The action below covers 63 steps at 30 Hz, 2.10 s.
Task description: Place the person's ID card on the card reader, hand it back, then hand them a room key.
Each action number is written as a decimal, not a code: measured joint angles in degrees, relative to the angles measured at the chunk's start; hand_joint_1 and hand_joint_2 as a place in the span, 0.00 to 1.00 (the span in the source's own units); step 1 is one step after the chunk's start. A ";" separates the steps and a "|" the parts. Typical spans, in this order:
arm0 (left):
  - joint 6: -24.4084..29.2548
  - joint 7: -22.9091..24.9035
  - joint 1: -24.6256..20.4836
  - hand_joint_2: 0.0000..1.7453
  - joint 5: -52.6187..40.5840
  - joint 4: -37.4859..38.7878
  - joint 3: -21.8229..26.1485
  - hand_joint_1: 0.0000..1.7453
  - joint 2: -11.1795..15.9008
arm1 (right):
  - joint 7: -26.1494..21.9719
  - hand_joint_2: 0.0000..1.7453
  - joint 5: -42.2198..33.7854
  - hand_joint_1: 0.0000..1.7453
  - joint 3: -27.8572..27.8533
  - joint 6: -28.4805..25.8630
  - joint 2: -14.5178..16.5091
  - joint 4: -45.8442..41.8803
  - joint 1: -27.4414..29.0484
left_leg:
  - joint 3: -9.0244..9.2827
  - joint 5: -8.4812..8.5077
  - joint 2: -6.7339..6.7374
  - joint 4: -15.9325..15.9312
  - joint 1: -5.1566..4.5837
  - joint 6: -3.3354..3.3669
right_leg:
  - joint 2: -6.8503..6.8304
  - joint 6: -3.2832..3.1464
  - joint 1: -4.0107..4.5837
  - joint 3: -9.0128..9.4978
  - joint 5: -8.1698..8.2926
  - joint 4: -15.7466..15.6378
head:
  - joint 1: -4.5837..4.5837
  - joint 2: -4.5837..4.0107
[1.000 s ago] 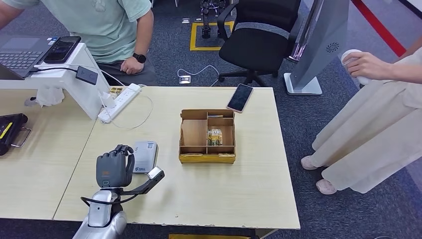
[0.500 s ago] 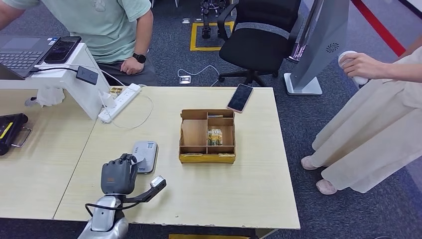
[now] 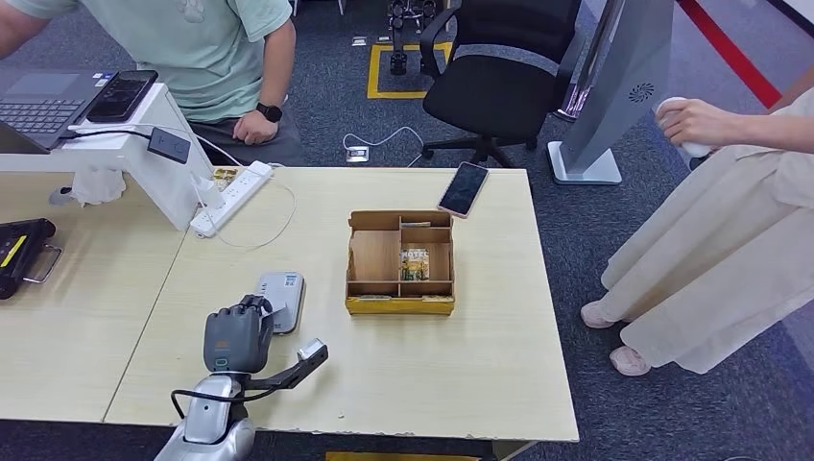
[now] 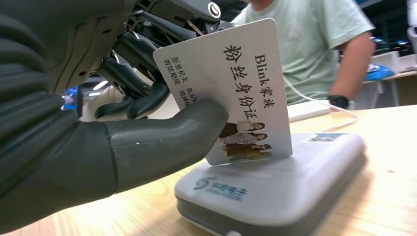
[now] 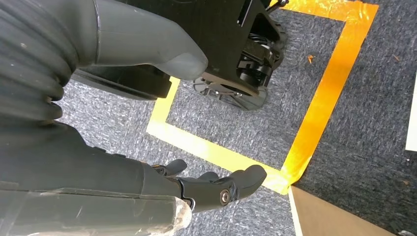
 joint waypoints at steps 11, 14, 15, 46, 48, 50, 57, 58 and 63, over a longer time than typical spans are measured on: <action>-2.44 -0.01 -0.33 1.00 0.42 0.14 -1.91 1.00 -0.11 | 0.01 1.00 0.00 0.00 -0.06 0.49 0.10 -0.09 -0.21 | 0.02 0.03 0.00 0.00 0.00 -0.03 | 0.01 0.03 0.00 0.01 0.03 0.01 | -0.01 0.00; -3.84 -0.01 -0.41 1.00 1.02 0.33 -2.36 1.00 -0.06 | 0.00 1.00 0.00 0.00 -0.10 0.53 0.14 -0.09 -0.26 | 0.02 0.04 0.00 0.00 0.00 -0.02 | 0.00 0.03 0.00 0.01 0.03 0.02 | 0.00 0.00; -4.55 -0.01 -0.44 1.00 1.45 0.45 -2.48 1.00 -0.02 | 0.00 1.00 0.00 0.00 -0.14 0.57 0.14 -0.09 -0.28 | 0.02 0.05 0.00 0.00 0.00 -0.01 | 0.00 0.03 0.00 0.01 0.03 0.02 | 0.01 0.01; 2.60 1.16 -1.97 1.00 8.42 -6.17 -0.75 1.00 3.54 | -0.42 1.00 0.27 0.00 -2.54 -0.33 0.33 -0.46 -0.60 | 0.15 0.21 -0.01 -0.02 0.04 -0.11 | -0.01 -0.08 0.01 0.09 0.13 0.12 | 0.00 0.01; 3.25 0.51 -2.47 1.00 8.34 -7.59 0.15 1.00 3.46 | -0.45 1.00 0.32 0.00 -2.62 -0.39 0.38 -0.46 -0.61 | 0.15 0.21 -0.01 -0.01 0.03 -0.11 | -0.01 -0.08 0.00 0.09 0.13 0.12 | -0.01 0.01; 3.39 -0.72 -2.66 1.00 7.41 -9.05 1.30 1.00 3.06 | -0.49 1.00 0.37 0.00 -2.73 -0.44 0.44 -0.46 -0.60 | 0.14 0.21 0.00 -0.01 0.03 -0.11 | -0.01 -0.08 0.00 0.07 0.13 0.12 | -0.01 0.01; 3.46 -4.20 -3.45 1.00 7.68 -11.88 6.13 1.00 -0.01 | -0.44 1.00 1.18 0.00 -2.90 -0.57 0.62 -0.46 -0.61 | 0.11 0.20 0.00 -0.01 0.02 -0.11 | 0.00 -0.08 0.00 0.03 0.14 0.11 | 0.00 0.01; 3.46 -4.38 -3.59 1.00 7.82 -11.90 6.63 1.00 -0.43 | -0.42 1.00 1.22 0.00 -2.91 -0.58 0.63 -0.46 -0.61 | 0.11 0.20 0.00 -0.01 0.02 -0.11 | 0.00 -0.08 0.00 0.03 0.14 0.11 | 0.00 0.01; 3.46 -4.67 -3.94 1.00 7.80 -11.91 8.18 1.00 -2.01 | -0.39 1.00 1.27 0.00 -2.95 -0.81 0.64 -0.46 -0.61 | 0.10 0.20 0.00 -0.01 0.03 -0.11 | 0.00 -0.08 0.00 0.01 0.14 0.12 | -0.01 0.00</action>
